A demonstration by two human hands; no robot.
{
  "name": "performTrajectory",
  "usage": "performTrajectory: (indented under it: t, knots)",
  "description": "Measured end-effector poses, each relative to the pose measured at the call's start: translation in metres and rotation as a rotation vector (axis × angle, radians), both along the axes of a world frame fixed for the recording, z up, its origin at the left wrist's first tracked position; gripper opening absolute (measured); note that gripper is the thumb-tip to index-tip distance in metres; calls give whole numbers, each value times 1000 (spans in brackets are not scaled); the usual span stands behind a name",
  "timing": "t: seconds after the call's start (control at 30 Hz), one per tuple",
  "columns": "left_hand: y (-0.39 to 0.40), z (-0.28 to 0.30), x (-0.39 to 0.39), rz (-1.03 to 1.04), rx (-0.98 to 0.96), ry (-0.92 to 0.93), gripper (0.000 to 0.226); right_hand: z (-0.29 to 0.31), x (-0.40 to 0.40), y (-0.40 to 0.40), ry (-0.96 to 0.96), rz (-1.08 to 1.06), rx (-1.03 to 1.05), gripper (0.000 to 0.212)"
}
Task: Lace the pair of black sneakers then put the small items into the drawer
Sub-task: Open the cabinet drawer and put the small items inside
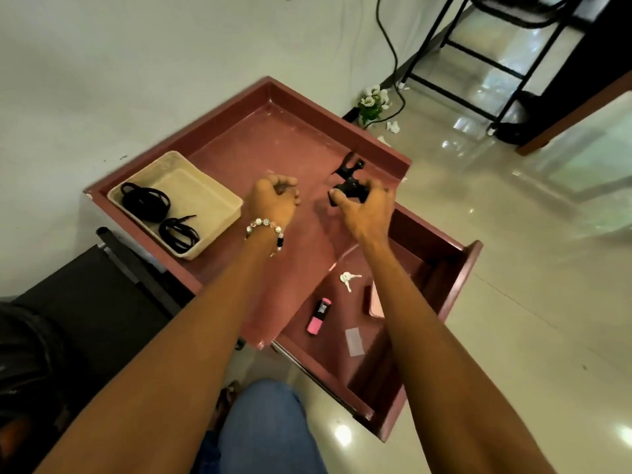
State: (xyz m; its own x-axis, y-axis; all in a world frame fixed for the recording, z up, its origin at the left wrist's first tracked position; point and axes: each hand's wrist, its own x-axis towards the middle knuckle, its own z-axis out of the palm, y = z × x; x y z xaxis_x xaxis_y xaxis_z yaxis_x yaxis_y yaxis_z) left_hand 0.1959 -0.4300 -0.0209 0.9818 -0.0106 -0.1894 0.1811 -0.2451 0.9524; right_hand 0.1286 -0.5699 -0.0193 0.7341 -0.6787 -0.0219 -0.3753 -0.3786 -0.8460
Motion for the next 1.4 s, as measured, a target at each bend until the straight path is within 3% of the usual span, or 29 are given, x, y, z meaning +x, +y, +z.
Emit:
performTrajectory:
  t: [0.27, 0.47, 0.57, 0.83, 1.17, 1.4]
  knots:
    - [-64, -7, -87, -368, -70, 53, 24, -40, -78, -61, 40, -240, 48, 58]
    - [-84, -50, -124, -479, 283, 13, 21, -94, -85, -75, 291, -139, 34, 64]
    - [-81, -72, -126, -443, 430, 109, 28, -114, -76, -79, 373, -100, 29, 70]
    - [-74, -104, -124, -504, 534, 174, 34, -134, -59, -79, 520, 20, -133, 64]
    - [-68, -94, -132, -543, 537, 127, 30, -118, -68, -77, 460, 40, -85, 58]
    - [-73, -67, -161, -547, 518, 89, 23, -76, -101, -73, 187, -149, -57, 17]
